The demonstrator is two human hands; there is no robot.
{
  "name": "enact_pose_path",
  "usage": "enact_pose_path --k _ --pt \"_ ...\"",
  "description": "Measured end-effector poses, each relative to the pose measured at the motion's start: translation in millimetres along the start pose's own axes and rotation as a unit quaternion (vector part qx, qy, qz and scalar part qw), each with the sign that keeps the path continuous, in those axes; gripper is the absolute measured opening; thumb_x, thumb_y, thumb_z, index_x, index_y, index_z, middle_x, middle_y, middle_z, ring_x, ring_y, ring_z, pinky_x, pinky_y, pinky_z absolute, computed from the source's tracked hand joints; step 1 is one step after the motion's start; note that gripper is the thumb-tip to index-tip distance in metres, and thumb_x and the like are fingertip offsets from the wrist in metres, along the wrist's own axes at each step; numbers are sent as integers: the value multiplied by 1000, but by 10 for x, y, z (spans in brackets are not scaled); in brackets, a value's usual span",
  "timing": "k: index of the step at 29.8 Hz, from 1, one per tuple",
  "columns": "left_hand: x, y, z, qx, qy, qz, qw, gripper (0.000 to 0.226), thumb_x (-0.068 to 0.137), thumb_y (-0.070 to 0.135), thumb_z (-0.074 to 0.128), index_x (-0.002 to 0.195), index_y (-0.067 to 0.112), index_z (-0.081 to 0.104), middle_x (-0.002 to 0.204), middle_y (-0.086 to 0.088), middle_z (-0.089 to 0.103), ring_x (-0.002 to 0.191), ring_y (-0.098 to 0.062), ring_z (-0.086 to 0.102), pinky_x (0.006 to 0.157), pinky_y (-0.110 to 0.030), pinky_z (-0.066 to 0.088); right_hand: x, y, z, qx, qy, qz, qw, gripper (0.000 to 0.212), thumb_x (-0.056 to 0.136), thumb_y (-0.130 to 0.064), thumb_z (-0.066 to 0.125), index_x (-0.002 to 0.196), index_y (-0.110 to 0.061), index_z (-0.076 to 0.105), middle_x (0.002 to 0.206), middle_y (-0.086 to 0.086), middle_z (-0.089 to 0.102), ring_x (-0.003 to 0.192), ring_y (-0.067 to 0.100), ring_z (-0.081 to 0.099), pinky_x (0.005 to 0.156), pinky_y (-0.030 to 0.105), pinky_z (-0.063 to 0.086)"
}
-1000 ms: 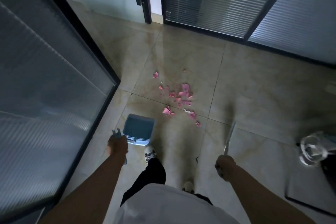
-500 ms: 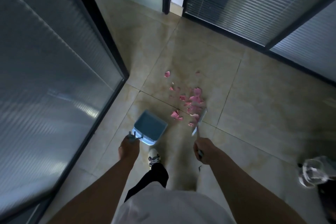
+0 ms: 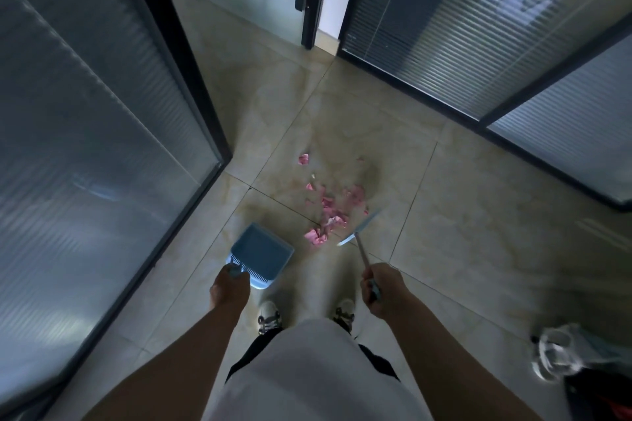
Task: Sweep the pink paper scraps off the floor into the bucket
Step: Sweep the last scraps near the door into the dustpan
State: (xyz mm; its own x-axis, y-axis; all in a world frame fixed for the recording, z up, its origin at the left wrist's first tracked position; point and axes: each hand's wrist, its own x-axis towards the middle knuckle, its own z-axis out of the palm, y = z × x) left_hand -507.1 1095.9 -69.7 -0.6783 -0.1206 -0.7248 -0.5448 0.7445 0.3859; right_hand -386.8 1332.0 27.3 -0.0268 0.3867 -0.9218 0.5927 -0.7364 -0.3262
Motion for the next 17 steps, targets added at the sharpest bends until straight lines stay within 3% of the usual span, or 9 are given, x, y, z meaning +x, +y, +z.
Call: enact_pose_path --k 3,7,12,17 --pt "-23 102 9 -19 6 -19 1000 33 92 16 52 123 5 58 119 -18 63 111 -37 59 90 -39 47 77 -278 -166 -14 14 -12 1000 23 85 3 35 65 -6 40 41 4 35 21 11 30 31 12 25" --pt "-89 168 94 21 39 -10 999 35 96 18 47 127 3 55 130 -18 58 114 -36 57 87 -36 43 302 -740 -380 -45 21 -34 998 21 88 -2 36 69 -10 40 56 7 34 24 11 33 32 11 28" --pt "-110 309 346 12 80 -51 995 34 89 18 52 118 4 60 118 -18 65 93 -36 66 85 -42 53 908 -1497 -511 -88 15 -64 994 25 91 -3 37 68 -13 43 61 7 37 48 15 37 33 11 31" --pt "-438 551 658 -56 126 -113 984 35 93 16 56 125 3 58 124 -18 63 107 -36 62 88 -36 50 1485 -2251 -621 -222 -18 -106 969 26 88 5 37 64 -5 41 38 8 41 39 18 36 36 11 27"
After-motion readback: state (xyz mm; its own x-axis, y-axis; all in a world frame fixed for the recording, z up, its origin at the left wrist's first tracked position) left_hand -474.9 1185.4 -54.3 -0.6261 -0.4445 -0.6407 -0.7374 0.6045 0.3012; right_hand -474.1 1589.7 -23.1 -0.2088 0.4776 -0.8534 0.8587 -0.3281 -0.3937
